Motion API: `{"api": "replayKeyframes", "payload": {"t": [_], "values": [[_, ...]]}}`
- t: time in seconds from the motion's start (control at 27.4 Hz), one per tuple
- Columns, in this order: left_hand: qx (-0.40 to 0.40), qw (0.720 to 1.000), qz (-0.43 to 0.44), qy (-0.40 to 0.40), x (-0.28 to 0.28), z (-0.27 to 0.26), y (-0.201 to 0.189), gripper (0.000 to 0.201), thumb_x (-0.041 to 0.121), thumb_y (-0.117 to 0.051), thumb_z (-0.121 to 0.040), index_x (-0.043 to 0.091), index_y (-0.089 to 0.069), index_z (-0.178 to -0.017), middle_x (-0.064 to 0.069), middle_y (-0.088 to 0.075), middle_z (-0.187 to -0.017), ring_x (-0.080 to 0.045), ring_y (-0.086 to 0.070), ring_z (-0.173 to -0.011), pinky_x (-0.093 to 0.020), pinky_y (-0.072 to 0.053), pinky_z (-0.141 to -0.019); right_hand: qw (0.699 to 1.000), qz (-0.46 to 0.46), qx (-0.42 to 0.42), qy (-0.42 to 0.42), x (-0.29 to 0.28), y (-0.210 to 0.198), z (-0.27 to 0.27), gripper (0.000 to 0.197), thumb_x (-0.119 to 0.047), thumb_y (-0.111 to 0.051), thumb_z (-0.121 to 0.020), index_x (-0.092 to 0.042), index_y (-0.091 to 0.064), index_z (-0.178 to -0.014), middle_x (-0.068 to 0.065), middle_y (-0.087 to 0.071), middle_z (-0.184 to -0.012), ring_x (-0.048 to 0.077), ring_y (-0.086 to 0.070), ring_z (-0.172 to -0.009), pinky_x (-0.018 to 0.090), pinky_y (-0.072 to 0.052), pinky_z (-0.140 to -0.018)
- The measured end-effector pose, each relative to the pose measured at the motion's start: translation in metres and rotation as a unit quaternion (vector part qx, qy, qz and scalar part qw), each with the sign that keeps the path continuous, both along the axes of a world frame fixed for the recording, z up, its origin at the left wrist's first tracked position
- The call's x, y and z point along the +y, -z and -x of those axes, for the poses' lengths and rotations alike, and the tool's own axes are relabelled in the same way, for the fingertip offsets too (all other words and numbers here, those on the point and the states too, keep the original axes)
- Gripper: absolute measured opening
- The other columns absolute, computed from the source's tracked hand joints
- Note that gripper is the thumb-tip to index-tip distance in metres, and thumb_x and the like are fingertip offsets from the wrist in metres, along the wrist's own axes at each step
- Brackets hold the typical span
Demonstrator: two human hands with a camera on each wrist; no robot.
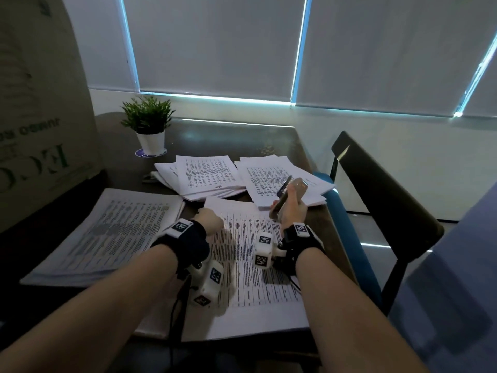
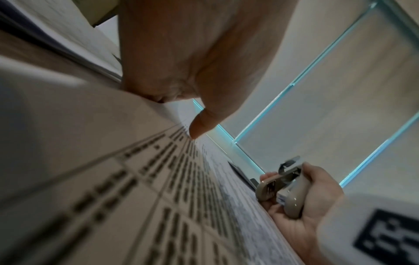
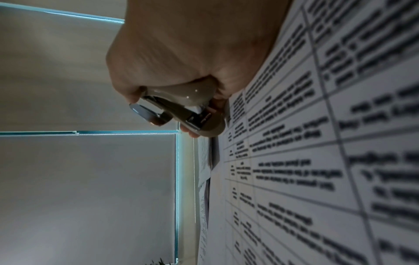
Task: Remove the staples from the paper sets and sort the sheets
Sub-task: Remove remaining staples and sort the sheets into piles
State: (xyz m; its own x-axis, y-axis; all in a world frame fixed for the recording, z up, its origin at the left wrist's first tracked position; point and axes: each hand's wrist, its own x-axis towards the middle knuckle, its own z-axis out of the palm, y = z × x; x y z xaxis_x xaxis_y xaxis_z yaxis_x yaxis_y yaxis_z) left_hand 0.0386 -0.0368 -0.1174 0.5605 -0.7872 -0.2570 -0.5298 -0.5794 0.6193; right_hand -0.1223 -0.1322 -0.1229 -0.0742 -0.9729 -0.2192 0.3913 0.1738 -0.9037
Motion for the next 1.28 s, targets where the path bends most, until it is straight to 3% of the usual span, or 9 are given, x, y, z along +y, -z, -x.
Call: {"api": "replayKeyframes", "payload": {"t": [0.11, 0.33, 0.51, 0.73, 0.84, 0.95, 1.06, 1.17, 1.28], "values": [[0.001, 1.000, 0.008, -0.010, 0.001, 0.002, 0.003, 0.053, 0.011, -0.051, -0.091, -0.012, -0.032, -0.134, -0.026, -0.047, -0.133, -0.038, -0.049, -0.122, -0.039, -0.042, -0.096, 1.000, 0.000, -0.003, 0.003, -0.002, 0.000, 0.001, 0.035, -0.042, -0.066, -0.090, -0.008, -0.060, -0.089, 0.007, -0.064, -0.074, 0.017, -0.060, -0.059, 0.034, -0.052, -0.065], [-0.075, 0.995, 0.064, 0.026, 0.002, 0.012, 0.003, 0.052, 0.004, -0.052, -0.084, -0.008, -0.034, -0.132, -0.028, -0.038, -0.135, -0.043, -0.037, -0.128, -0.048, -0.036, -0.105, 0.998, 0.016, -0.030, -0.061, -0.001, 0.003, 0.003, 0.031, -0.035, -0.063, -0.094, -0.005, -0.058, -0.091, 0.012, -0.065, -0.073, 0.022, -0.063, -0.057, 0.026, -0.050, -0.049], [-0.027, 0.992, 0.125, -0.020, 0.005, 0.016, -0.001, 0.043, 0.008, -0.049, -0.091, -0.006, -0.031, -0.128, -0.024, -0.048, -0.130, -0.040, -0.050, -0.117, -0.038, -0.043, -0.088, 0.965, 0.013, 0.003, -0.262, 0.005, -0.003, 0.004, 0.036, -0.031, -0.052, -0.100, 0.006, -0.054, -0.099, 0.032, -0.065, -0.088, 0.034, -0.069, -0.066, 0.032, -0.056, -0.052], [0.083, 0.975, 0.204, -0.029, 0.012, -0.004, 0.006, 0.034, 0.020, -0.055, -0.083, 0.002, -0.058, -0.112, -0.017, -0.063, -0.110, -0.035, -0.060, -0.103, -0.038, -0.049, -0.085, 0.987, 0.002, -0.025, -0.161, -0.010, 0.010, 0.005, 0.042, -0.032, -0.063, -0.094, 0.005, -0.059, -0.113, 0.023, -0.065, -0.096, 0.025, -0.064, -0.072, 0.033, -0.054, -0.067], [0.146, 0.961, 0.233, 0.003, 0.016, -0.008, 0.009, 0.026, 0.011, -0.056, -0.091, 0.010, -0.050, -0.116, -0.009, -0.061, -0.107, -0.024, -0.059, -0.095, -0.032, -0.047, -0.076, 0.987, -0.015, -0.076, -0.143, -0.011, 0.009, 0.007, 0.033, -0.033, -0.064, -0.093, -0.003, -0.058, -0.106, 0.018, -0.062, -0.095, 0.020, -0.061, -0.069, 0.029, -0.053, -0.062], [0.135, 0.952, 0.275, 0.018, 0.021, 0.000, 0.004, 0.024, 0.005, -0.051, -0.094, 0.009, -0.053, -0.117, -0.010, -0.062, -0.110, -0.025, -0.059, -0.099, -0.031, -0.046, -0.078, 0.994, -0.025, 0.020, -0.103, -0.010, -0.002, 0.011, 0.042, -0.044, -0.064, -0.090, -0.005, -0.058, -0.104, 0.011, -0.064, -0.095, 0.018, -0.061, -0.074, 0.028, -0.054, -0.062], [0.181, 0.924, 0.337, -0.014, 0.022, -0.001, -0.017, 0.024, 0.004, -0.045, -0.095, 0.011, -0.057, -0.115, -0.008, -0.065, -0.107, -0.021, -0.063, -0.092, -0.029, -0.051, -0.067, 0.987, 0.014, 0.117, -0.110, 0.001, -0.029, 0.030, 0.042, -0.049, -0.063, -0.088, -0.011, -0.063, -0.105, 0.009, -0.069, -0.102, 0.021, -0.065, -0.087, 0.034, -0.054, -0.077], [0.099, 0.896, 0.432, -0.026, 0.019, -0.002, -0.068, 0.024, 0.012, -0.041, -0.097, 0.009, -0.054, -0.118, -0.013, -0.063, -0.109, -0.028, -0.062, -0.096, -0.043, -0.055, -0.082, 0.951, 0.095, 0.046, -0.289, 0.033, -0.087, 0.049, 0.028, -0.036, -0.055, -0.097, -0.011, -0.067, -0.090, 0.006, -0.072, -0.074, 0.017, -0.068, -0.061, 0.027, -0.057, -0.060], [0.041, 0.833, 0.551, -0.002, 0.028, 0.021, -0.141, 0.022, 0.012, -0.035, -0.100, 0.006, -0.049, -0.115, -0.004, -0.058, -0.090, -0.009, -0.055, -0.073, -0.026, -0.048, -0.066, 0.935, 0.220, 0.092, -0.264, 0.048, -0.150, 0.050, 0.029, -0.035, -0.060, -0.093, -0.008, -0.069, -0.092, 0.009, -0.070, -0.078, 0.022, -0.065, -0.064, 0.031, -0.055, -0.062]]}}
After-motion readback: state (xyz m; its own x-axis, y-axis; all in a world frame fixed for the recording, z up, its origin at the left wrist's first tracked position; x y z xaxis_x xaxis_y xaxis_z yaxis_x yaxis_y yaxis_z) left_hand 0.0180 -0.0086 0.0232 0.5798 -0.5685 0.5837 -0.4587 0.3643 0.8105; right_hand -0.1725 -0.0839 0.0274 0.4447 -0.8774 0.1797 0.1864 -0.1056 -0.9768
